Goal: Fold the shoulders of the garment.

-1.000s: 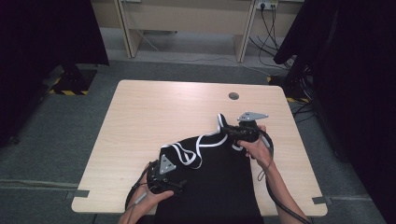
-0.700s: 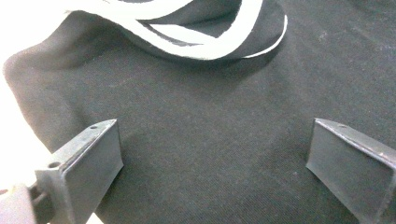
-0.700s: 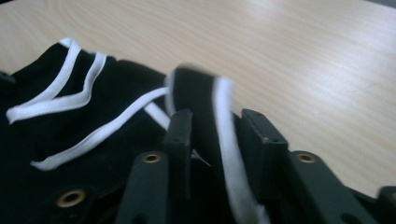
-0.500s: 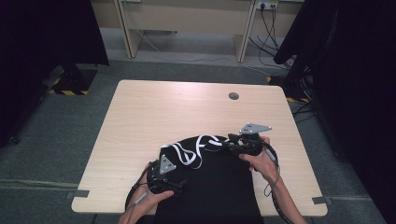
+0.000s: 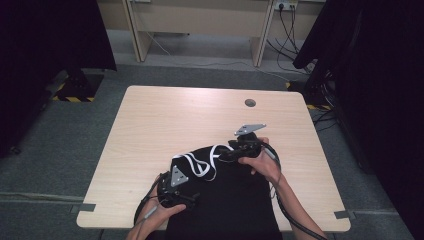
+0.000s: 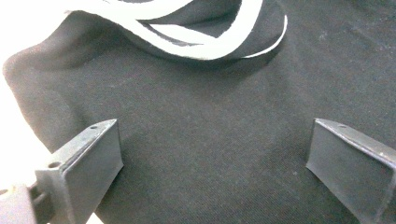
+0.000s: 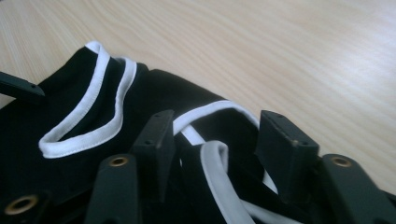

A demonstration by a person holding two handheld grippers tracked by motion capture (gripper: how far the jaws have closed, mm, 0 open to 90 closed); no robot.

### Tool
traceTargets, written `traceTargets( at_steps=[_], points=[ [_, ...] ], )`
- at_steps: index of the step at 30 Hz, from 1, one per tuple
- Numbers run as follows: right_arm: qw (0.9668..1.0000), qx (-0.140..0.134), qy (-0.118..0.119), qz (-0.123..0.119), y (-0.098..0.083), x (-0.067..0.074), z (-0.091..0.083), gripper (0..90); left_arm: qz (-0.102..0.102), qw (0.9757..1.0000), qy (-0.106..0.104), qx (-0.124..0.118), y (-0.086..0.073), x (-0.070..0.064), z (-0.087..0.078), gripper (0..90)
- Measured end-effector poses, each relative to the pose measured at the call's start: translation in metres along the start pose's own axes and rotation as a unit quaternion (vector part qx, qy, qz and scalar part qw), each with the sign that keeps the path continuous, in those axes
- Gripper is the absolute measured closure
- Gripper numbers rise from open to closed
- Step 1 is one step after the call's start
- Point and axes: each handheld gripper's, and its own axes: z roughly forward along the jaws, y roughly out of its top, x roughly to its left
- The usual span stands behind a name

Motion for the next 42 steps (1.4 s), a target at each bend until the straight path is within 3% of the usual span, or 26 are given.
traceTargets(
  at_steps=[3,7,11,15,21,27,30,33,38,42],
  points=[
    [0.9994,0.024,0.014,-0.019,0.0,0.001,0.012,72.3,0.0,1.0,0.0,0.0,0.0,0.0,0.0,2.5],
    [0.9993,0.022,0.013,-0.026,-0.005,0.0,0.006,81.5,0.0,1.0,0.0,0.0,0.0,0.0,0.0,2.4],
    [0.9996,-0.01,0.009,-0.026,-0.013,0.003,-0.02,82.1,0.0,1.0,0.0,0.0,0.0,0.0,0.0,2.4],
    [0.9988,-0.043,-0.003,-0.023,-0.034,0.007,-0.049,81.3,0.0,1.0,0.0,0.0,0.0,0.0,0.0,2.4],
    [0.9987,-0.039,-0.028,-0.017,-0.081,0.009,-0.07,78.4,0.0,1.0,0.0,0.0,0.0,0.0,0.0,2.4],
    [0.9985,-0.032,-0.044,-0.003,-0.1,0.006,-0.078,68.5,0.0,1.0,0.0,0.0,0.0,0.0,0.0,2.4],
    [0.9979,-0.046,-0.045,-0.001,-0.095,0.007,-0.082,65.3,0.0,1.0,0.0,0.0,0.0,0.0,0.0,2.4],
    [0.9972,-0.056,-0.044,-0.019,-0.08,0.014,-0.079,63.6,0.0,1.0,0.0,0.0,0.0,0.0,0.0,2.4],
    [0.9979,-0.033,-0.045,-0.033,-0.08,0.016,-0.062,66.0,0.0,1.0,0.0,0.0,0.0,0.0,0.0,2.4],
    [0.9973,0.002,-0.064,-0.036,-0.093,0.012,-0.055,69.5,0.0,1.0,0.0,0.0,0.0,0.0,0.0,2.4]
  ],
)
